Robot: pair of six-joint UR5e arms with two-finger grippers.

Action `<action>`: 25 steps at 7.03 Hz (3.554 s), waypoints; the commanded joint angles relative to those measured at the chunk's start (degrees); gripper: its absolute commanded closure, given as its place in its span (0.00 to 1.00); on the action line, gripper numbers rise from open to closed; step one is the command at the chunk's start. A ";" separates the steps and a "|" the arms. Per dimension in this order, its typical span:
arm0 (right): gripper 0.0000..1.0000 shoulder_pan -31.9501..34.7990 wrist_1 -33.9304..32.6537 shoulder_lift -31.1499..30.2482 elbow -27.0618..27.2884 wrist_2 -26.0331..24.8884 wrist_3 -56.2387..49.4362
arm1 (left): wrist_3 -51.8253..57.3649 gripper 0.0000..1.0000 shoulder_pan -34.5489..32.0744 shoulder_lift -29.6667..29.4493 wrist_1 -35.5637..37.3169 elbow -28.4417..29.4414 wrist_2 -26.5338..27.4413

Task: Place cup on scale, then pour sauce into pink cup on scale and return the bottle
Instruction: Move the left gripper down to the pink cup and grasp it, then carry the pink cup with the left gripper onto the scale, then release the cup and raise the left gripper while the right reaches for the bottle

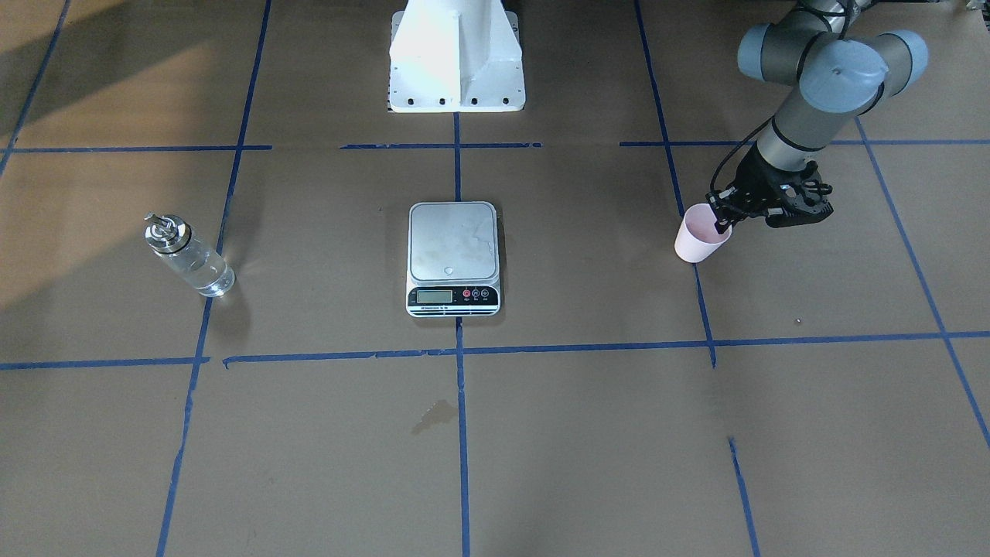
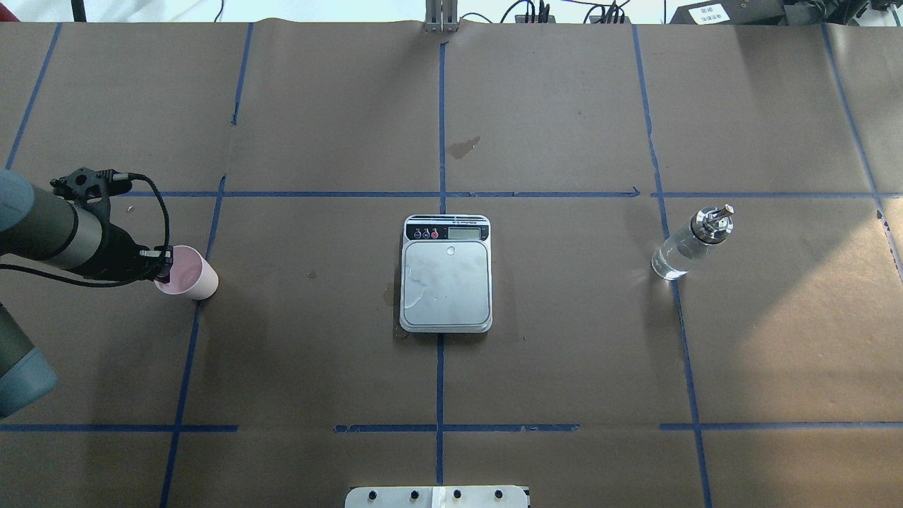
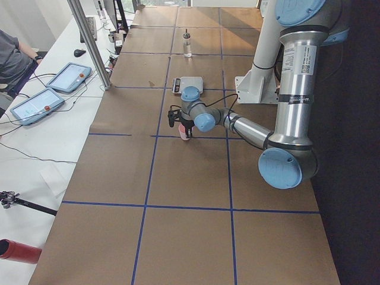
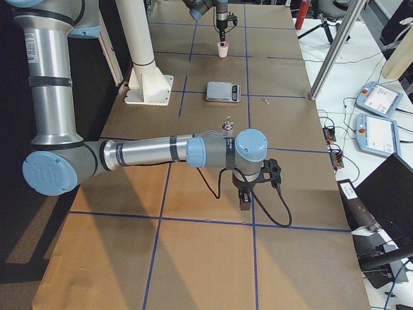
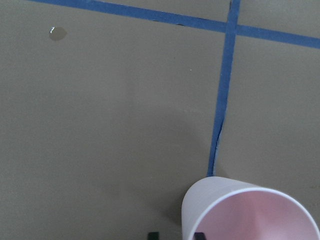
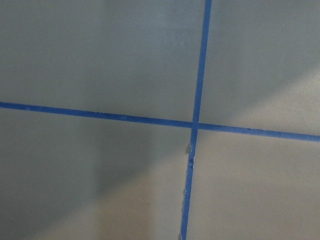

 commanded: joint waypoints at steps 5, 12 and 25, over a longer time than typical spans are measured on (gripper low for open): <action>0.00 0.04 -0.09 -0.12 0.47 0.31 0.11 | -6.77 1.00 -8.03 -22.25 30.19 -10.94 -4.80; 0.00 0.04 -0.09 -0.38 0.56 0.31 0.11 | -31.09 1.00 12.82 -45.12 27.03 12.61 5.82; 0.00 -15.20 -0.88 -5.21 31.62 -1.93 35.72 | -12.24 0.00 0.12 -40.31 35.73 -4.14 1.55</action>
